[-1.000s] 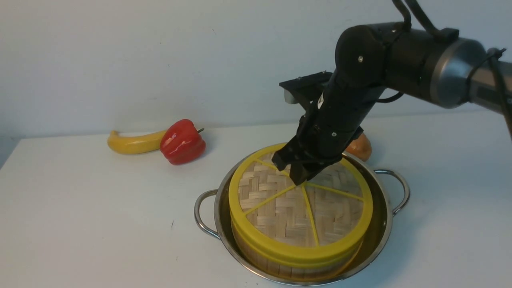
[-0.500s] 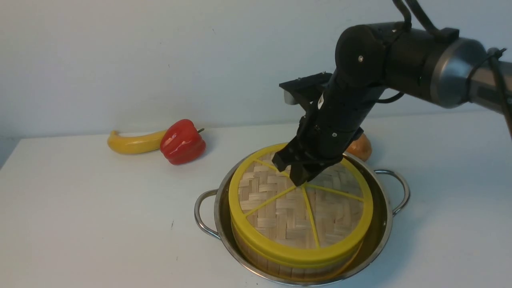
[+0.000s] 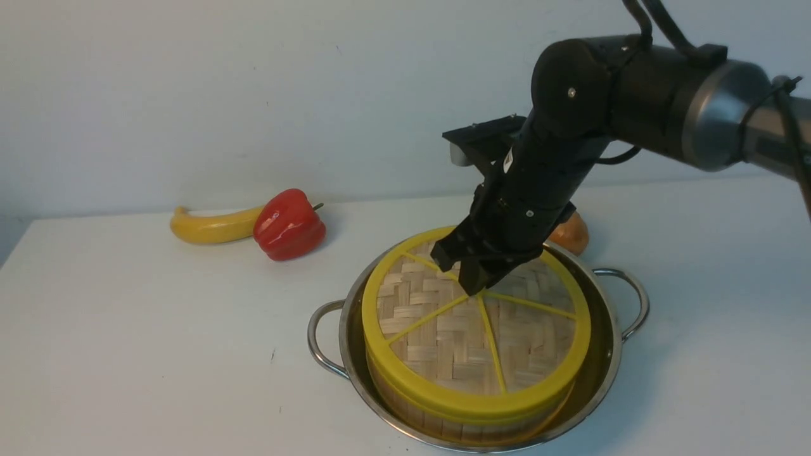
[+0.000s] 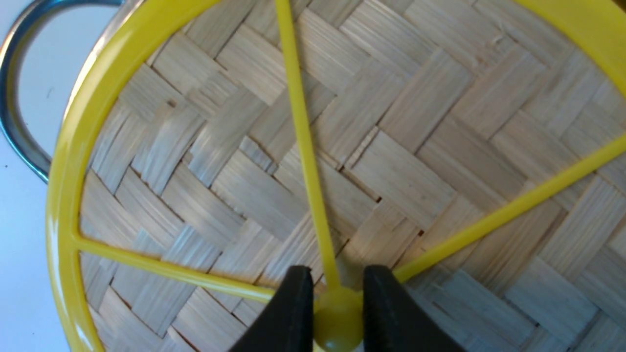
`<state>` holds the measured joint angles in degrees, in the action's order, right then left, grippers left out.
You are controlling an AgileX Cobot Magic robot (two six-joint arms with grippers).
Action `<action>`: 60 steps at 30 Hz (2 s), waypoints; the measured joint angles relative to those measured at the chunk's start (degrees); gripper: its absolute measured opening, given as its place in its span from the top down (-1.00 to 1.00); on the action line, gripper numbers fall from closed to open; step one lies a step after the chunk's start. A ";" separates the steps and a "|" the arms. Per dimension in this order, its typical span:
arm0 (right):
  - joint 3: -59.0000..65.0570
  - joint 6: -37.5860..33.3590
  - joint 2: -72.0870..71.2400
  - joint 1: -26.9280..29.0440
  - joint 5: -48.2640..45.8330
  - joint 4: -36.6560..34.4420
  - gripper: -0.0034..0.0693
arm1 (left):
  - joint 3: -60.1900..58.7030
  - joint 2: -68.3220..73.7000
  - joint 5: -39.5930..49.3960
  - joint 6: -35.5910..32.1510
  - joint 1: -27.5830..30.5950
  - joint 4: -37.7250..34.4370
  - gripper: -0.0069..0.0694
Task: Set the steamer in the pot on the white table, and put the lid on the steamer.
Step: 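Place the bamboo steamer lid onto the steamer basket in the pot with the right gripper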
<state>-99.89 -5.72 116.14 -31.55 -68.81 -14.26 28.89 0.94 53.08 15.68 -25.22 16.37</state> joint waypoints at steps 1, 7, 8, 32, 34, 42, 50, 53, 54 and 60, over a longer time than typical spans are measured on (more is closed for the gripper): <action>0.00 0.00 0.00 0.00 0.00 -0.20 0.52 | 0.00 0.00 0.00 0.00 0.00 0.00 0.79; 0.00 -0.52 0.96 0.00 0.23 -0.73 0.52 | 0.00 0.00 0.00 0.00 0.00 0.00 0.79; 0.00 -0.60 0.96 0.00 0.23 -0.73 0.52 | 0.00 0.00 0.00 0.00 0.00 0.00 0.79; -0.05 -0.42 0.96 -0.49 0.69 2.13 0.52 | 0.00 0.00 0.00 0.00 0.00 0.00 0.79; -0.05 -0.38 0.96 -0.49 0.75 2.13 0.52 | 0.00 0.00 0.00 0.00 0.00 0.00 0.79; -0.05 -0.03 0.96 -0.57 0.81 2.77 0.52 | 0.00 0.00 0.00 0.00 0.00 0.00 0.79; -0.10 0.27 0.96 -0.89 0.91 3.85 0.52 | 0.00 0.00 0.00 0.00 0.00 0.00 0.79; -0.10 0.27 0.96 -0.96 0.91 3.92 0.52 | 0.00 0.00 0.00 0.00 0.00 0.00 0.79; -0.10 0.27 0.96 -0.96 0.91 3.99 0.52 | 0.00 0.00 0.00 0.00 0.00 0.00 0.79; -0.10 0.27 0.96 -0.96 1.02 4.05 0.52 | 0.00 0.00 0.00 0.00 0.00 0.00 0.79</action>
<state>-99.99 -5.44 117.09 -32.51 -67.79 -10.21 28.89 0.94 53.08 15.68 -25.22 16.37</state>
